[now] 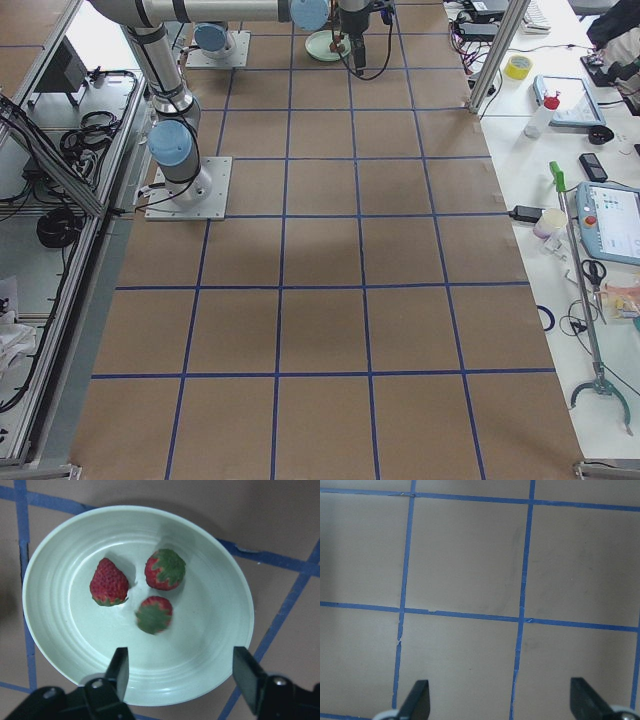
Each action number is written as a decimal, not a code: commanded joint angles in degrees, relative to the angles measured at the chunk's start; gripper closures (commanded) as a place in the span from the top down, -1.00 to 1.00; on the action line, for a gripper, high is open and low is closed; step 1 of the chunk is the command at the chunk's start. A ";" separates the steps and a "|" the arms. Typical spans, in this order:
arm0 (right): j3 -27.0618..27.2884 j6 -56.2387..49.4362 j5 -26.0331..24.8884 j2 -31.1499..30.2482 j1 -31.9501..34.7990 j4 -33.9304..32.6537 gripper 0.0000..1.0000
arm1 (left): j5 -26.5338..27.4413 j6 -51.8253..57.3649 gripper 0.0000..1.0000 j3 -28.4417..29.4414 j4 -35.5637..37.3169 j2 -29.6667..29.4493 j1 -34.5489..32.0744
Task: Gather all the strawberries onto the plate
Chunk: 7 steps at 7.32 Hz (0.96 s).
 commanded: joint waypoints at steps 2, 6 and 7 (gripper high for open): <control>0.00 0.00 0.00 0.00 0.00 0.00 1.00 | -5.91 -0.06 1.00 9.13 -7.12 7.71 -3.16; 0.00 0.00 0.00 0.00 0.00 0.09 1.00 | -5.51 2.66 1.00 9.06 -14.08 16.35 -4.32; 0.00 0.00 0.00 0.00 0.00 0.09 1.00 | -5.25 2.75 1.00 9.50 -14.61 17.49 -4.23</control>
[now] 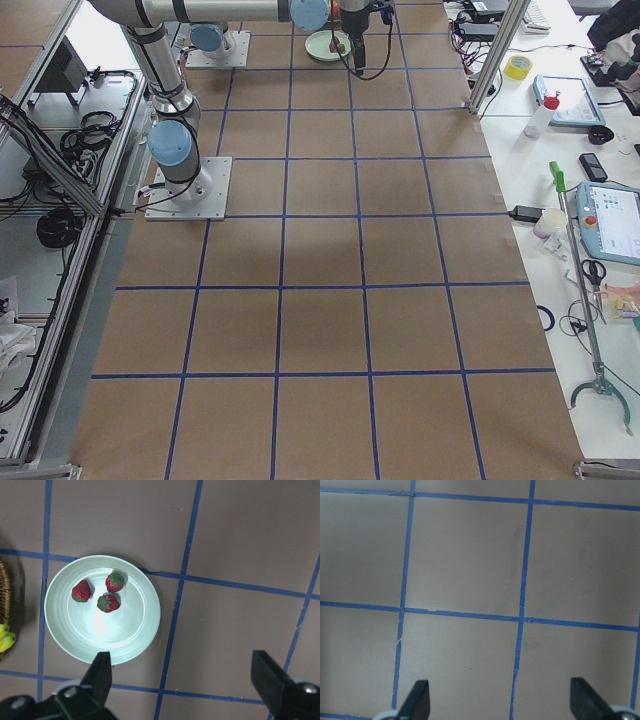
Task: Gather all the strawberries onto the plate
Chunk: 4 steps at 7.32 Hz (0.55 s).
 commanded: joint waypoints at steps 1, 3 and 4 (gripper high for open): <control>0.00 0.00 0.00 0.00 0.00 0.01 1.00 | 0.24 0.36 1.00 0.66 -2.05 2.46 0.05; 0.00 0.00 0.00 0.00 0.00 0.01 1.00 | 1.12 1.50 1.00 0.57 -3.11 2.91 -0.04; 0.00 0.00 -0.09 0.00 0.00 0.01 1.00 | 1.12 1.59 1.00 0.57 -3.20 2.99 -0.12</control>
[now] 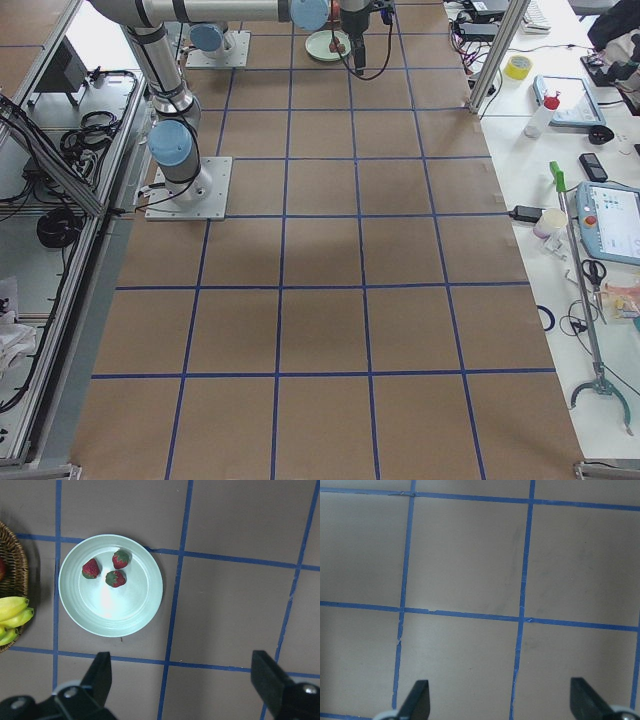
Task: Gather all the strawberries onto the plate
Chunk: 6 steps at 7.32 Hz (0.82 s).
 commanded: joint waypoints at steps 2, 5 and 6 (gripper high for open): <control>0.09 -0.09 0.02 0.00 0.09 0.00 1.00 | 0.17 1.30 1.00 -0.61 -0.26 0.18 -0.14; 0.44 0.00 -0.25 0.00 0.97 -0.09 1.00 | -0.09 1.40 1.00 -0.70 -0.35 0.18 -0.15; 0.44 0.00 -0.16 0.00 0.88 -0.17 1.00 | -0.10 1.40 1.00 -0.79 -0.35 0.18 -0.15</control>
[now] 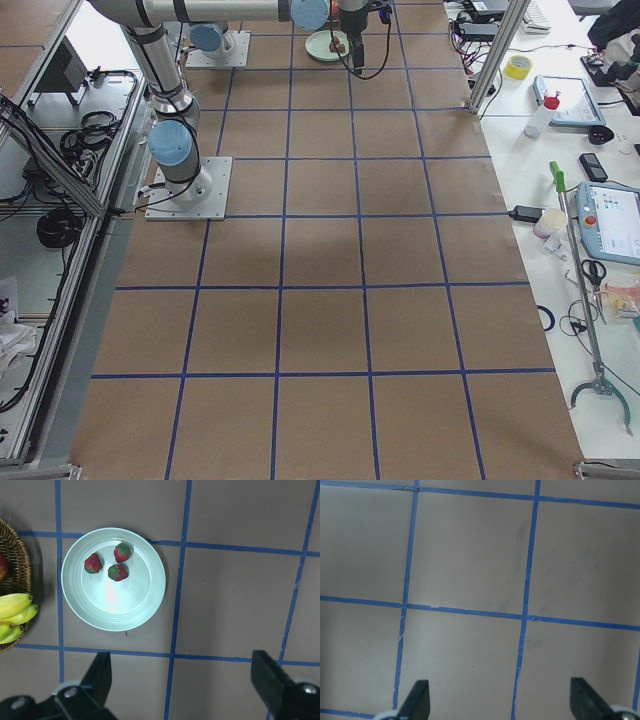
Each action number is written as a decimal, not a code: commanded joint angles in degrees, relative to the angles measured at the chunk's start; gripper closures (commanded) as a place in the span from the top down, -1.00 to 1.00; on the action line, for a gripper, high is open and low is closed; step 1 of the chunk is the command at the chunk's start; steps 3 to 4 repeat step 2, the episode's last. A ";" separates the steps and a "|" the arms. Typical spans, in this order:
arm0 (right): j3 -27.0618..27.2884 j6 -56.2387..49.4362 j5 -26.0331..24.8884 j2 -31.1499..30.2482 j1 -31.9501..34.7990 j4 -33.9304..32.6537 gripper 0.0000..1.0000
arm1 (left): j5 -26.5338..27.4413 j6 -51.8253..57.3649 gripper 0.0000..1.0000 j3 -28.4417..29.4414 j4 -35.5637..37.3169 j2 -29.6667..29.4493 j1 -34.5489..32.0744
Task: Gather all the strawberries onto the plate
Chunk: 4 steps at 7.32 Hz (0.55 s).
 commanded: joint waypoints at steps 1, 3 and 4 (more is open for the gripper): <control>-0.32 -0.08 0.04 0.00 -0.18 -0.08 1.00 | -0.24 0.01 1.00 -0.26 0.00 -0.09 0.00; -0.49 -0.26 -0.30 -0.09 -0.35 -0.08 1.00 | -0.24 0.01 1.00 -0.43 0.00 -0.09 0.00; -0.49 -0.26 -0.30 -0.09 -0.35 -0.08 1.00 | -0.24 0.01 1.00 -0.43 0.00 -0.09 0.00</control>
